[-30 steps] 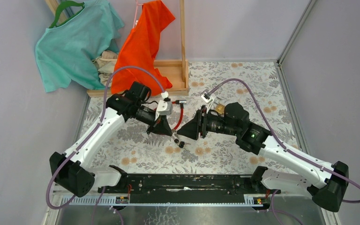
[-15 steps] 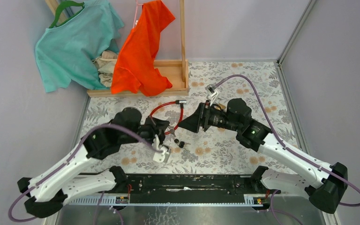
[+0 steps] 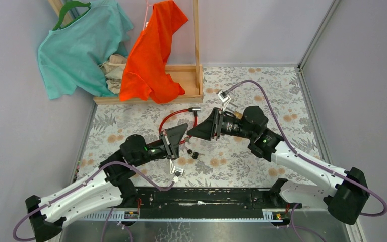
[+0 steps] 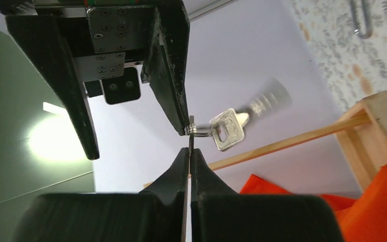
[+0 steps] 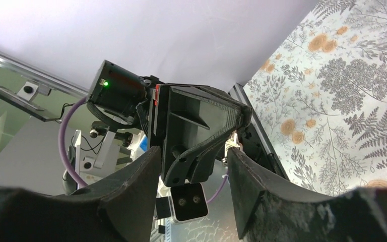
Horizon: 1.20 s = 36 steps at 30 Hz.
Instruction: Unlock with the key
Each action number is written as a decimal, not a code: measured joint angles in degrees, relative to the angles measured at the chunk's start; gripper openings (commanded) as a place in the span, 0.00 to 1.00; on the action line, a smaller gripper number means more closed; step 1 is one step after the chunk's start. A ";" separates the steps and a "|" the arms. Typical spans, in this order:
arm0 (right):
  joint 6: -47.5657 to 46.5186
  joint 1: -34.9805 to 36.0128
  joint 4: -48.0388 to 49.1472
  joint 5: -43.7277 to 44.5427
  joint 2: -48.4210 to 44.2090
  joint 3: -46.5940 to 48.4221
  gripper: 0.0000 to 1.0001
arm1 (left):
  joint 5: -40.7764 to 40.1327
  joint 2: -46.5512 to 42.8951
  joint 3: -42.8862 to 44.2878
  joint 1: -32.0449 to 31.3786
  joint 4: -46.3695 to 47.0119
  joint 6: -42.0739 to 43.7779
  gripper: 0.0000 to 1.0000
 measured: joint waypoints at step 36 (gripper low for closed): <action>8.46 -5.99 9.97 -8.00 3.10 0.00 0.28 | 1.16 1.92 -2.12 -0.07 14.51 6.49 0.00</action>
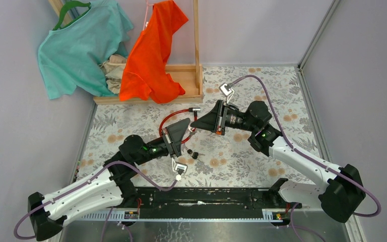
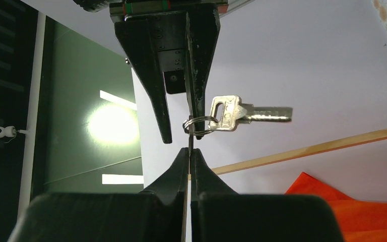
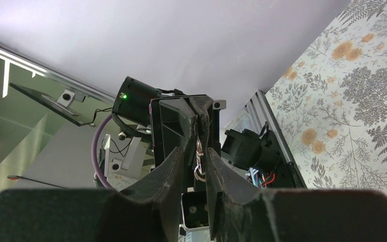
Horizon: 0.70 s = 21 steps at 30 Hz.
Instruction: Unlock with the key
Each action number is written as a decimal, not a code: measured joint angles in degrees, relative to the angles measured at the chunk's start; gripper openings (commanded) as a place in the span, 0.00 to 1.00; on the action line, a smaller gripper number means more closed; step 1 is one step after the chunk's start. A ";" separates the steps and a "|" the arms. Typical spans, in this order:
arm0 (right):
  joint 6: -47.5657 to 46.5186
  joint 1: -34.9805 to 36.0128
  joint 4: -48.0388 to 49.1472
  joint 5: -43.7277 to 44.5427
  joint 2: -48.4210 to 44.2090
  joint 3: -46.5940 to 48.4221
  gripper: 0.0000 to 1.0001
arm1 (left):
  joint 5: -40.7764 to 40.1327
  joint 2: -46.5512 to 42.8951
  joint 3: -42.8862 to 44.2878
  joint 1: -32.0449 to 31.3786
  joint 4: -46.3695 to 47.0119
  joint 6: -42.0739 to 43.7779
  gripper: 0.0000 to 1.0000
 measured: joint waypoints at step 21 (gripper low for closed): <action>1.11 -0.17 1.88 0.00 -2.01 -2.51 0.00 | -2.51 2.03 0.61 -0.63 2.67 -0.52 0.99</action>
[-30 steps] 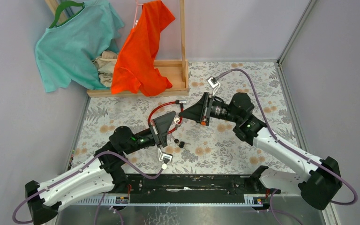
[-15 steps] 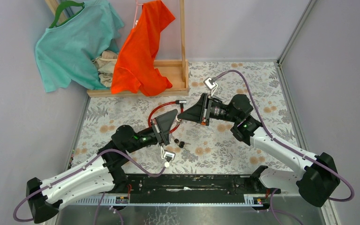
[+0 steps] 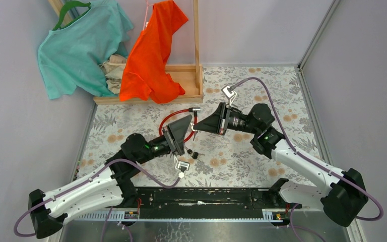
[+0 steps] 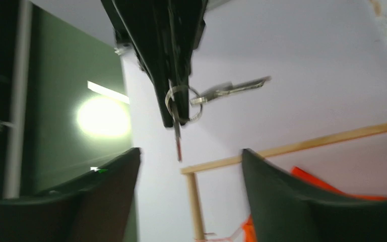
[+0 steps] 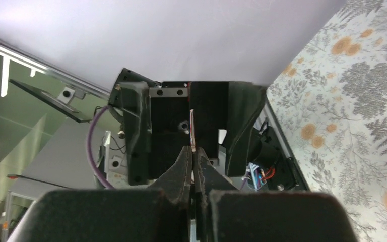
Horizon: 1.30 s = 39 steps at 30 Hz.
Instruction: Unlock with the key
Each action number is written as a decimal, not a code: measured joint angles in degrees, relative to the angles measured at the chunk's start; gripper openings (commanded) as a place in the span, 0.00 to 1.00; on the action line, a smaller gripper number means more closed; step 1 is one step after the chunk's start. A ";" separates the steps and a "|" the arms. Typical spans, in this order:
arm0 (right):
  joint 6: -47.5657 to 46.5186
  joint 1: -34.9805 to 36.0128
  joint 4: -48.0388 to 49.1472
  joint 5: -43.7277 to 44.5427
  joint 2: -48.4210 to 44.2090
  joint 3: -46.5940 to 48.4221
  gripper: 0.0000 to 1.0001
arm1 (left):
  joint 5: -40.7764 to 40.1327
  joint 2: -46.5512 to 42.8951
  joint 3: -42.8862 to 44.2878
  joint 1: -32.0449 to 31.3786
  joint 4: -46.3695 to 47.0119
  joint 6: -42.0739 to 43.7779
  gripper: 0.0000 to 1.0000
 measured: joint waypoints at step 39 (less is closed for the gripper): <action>-59.06 -1.33 -61.22 -11.56 1.11 26.32 0.00 | 51.95 25.66 41.97 19.50 -46.88 -129.81 0.59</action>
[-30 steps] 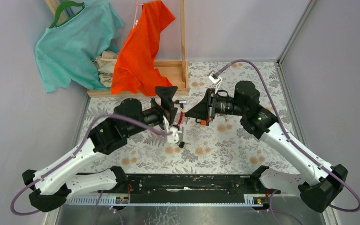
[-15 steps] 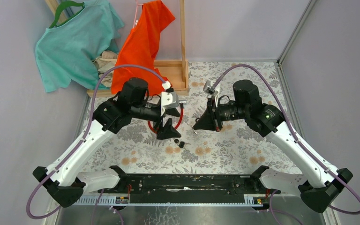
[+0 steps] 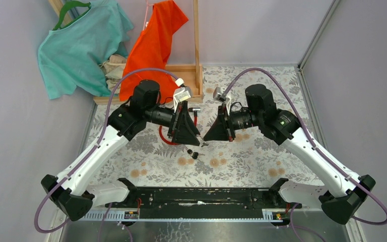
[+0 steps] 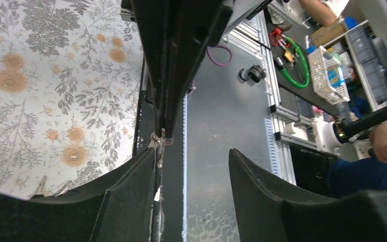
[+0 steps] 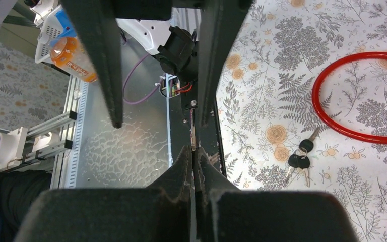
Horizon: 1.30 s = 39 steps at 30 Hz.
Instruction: Unlock with the key
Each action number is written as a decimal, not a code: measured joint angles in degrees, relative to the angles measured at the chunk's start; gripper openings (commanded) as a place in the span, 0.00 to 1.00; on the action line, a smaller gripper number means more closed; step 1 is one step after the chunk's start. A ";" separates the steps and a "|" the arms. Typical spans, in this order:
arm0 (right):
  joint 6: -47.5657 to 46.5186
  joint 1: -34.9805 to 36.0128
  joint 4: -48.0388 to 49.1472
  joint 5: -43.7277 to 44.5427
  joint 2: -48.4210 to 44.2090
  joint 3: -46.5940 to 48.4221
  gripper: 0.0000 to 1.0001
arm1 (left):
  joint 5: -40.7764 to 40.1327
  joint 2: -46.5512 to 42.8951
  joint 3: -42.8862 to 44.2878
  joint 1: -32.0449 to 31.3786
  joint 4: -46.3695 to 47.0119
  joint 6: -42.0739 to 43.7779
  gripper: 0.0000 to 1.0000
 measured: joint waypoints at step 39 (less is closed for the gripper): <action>6.47 3.74 8.31 2.75 -0.83 -3.04 0.62 | 4.92 2.43 -0.87 1.64 -2.95 1.68 0.00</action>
